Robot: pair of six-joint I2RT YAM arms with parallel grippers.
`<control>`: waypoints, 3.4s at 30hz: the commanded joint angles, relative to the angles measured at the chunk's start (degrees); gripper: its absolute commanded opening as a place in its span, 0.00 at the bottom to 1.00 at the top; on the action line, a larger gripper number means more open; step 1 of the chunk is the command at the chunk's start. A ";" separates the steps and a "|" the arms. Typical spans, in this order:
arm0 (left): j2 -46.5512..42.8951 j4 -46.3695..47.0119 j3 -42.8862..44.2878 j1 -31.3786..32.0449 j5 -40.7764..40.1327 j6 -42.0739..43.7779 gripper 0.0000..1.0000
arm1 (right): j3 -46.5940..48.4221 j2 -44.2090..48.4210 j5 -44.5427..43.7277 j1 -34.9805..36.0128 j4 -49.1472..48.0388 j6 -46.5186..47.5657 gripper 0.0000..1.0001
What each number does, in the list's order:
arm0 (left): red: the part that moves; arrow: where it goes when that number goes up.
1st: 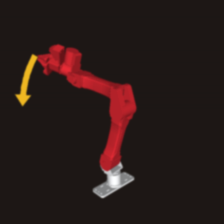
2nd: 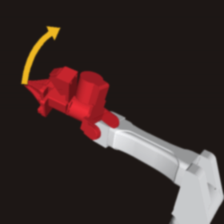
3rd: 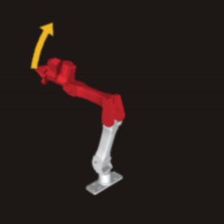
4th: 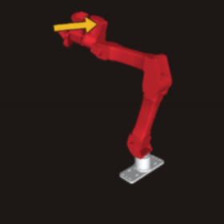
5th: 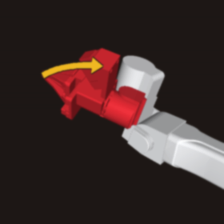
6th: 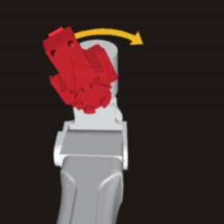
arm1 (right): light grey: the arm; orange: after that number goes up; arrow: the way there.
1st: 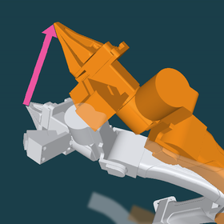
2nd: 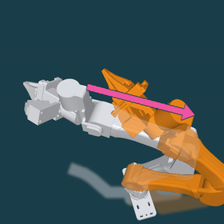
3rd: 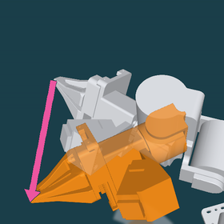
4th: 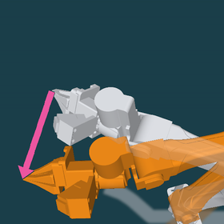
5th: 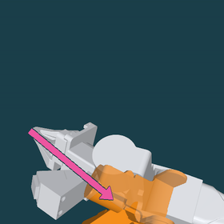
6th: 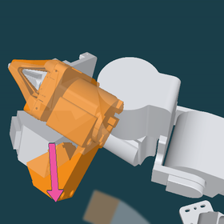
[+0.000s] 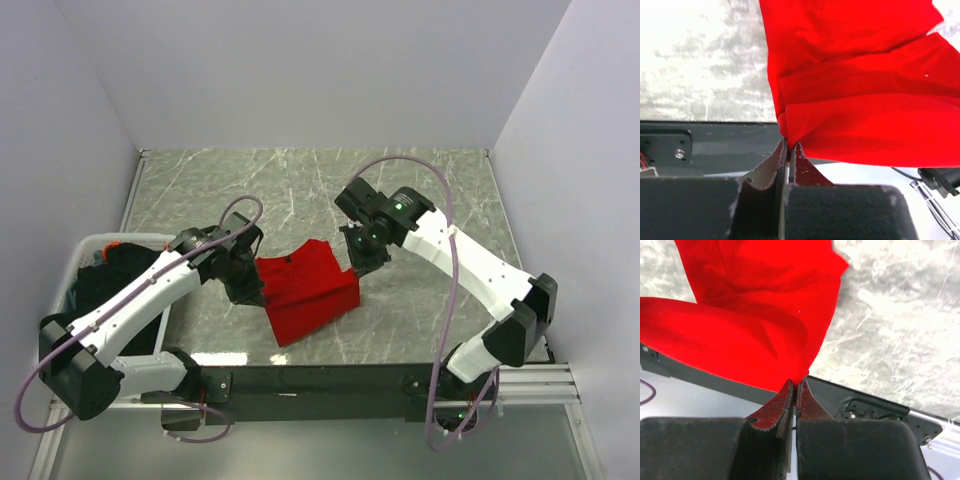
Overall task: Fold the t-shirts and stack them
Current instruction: Fold the tshirt
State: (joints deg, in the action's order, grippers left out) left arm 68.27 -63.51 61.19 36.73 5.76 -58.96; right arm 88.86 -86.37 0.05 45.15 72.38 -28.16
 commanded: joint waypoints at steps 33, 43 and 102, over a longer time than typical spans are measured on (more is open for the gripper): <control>18.91 19.12 -0.01 -16.07 -5.58 10.88 0.01 | 14.42 -26.30 -1.28 -9.72 -16.56 8.82 0.00; 21.20 22.90 -0.19 -16.78 -8.92 10.53 0.01 | 10.11 -28.42 -0.58 -11.22 -23.59 7.95 0.00; 10.69 53.84 -10.99 -22.41 7.70 12.47 0.68 | -30.22 -15.07 51.97 -24.67 -93.91 -19.29 0.34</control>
State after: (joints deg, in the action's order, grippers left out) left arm 88.49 -7.35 51.88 12.12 15.79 -46.68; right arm 62.30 -106.28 50.50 19.51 -16.43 -44.80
